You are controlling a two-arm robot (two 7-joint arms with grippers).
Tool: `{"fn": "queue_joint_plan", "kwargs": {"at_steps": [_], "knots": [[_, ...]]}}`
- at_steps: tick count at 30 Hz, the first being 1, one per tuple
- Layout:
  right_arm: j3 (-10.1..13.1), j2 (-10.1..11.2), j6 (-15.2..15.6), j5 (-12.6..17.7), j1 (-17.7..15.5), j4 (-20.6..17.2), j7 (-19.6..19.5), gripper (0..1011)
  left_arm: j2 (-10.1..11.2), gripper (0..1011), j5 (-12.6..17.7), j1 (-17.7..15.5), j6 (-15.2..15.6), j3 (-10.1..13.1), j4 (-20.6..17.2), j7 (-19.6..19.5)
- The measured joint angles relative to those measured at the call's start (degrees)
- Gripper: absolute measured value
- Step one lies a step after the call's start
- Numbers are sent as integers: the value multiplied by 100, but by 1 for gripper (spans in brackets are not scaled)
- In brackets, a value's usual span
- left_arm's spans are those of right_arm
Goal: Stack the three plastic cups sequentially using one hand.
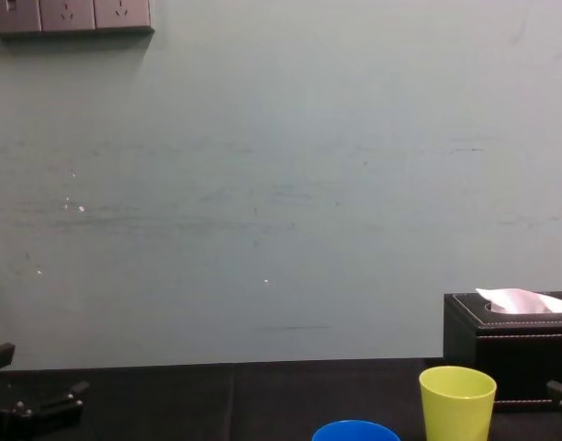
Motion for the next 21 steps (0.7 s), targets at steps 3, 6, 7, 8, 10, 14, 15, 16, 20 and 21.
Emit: {"fn": "queue_joint_plan", "kwargs": {"at_steps": [3, 6, 7, 8, 10, 14, 15, 16, 20, 21], "knots": [[0, 0, 0, 0, 0, 0, 0, 1000, 0, 1010, 0, 0, 0, 0, 0, 0], [0, 0, 0, 0, 0, 0, 0, 1000, 0, 1010, 0, 0, 0, 0, 0, 1], [0, 0, 0, 0, 0, 0, 0, 1000, 0, 1010, 0, 0, 0, 0, 0, 0], [0, 0, 0, 0, 0, 0, 0, 1000, 0, 1010, 0, 0, 0, 0, 0, 0], [15, -15, -19, -9, -1, 10, 2, 1000, 0, 1010, 0, 0, 0, 0, 0, 0], [97, -35, -113, -7, -70, 2, 70, 1000, 0, 1010, 0, 0, 0, 0, 0, 0], [142, -21, -148, 5, -127, -48, 103, 1000, 0, 1010, 0, 0, 0, 0, 0, 0], [166, -8, -170, 8, -164, -84, 118, 1000, 0, 1010, 0, 0, 0, 0, 0, 0], [302, 87, -280, 49, -388, -323, 161, 1000, 0, 1010, 0, 0, 0, 0, 0, 0], [366, 132, -316, 86, -503, -441, 179, 1000, 0, 1010, 0, 0, 0, 0, 0, 0]]}}
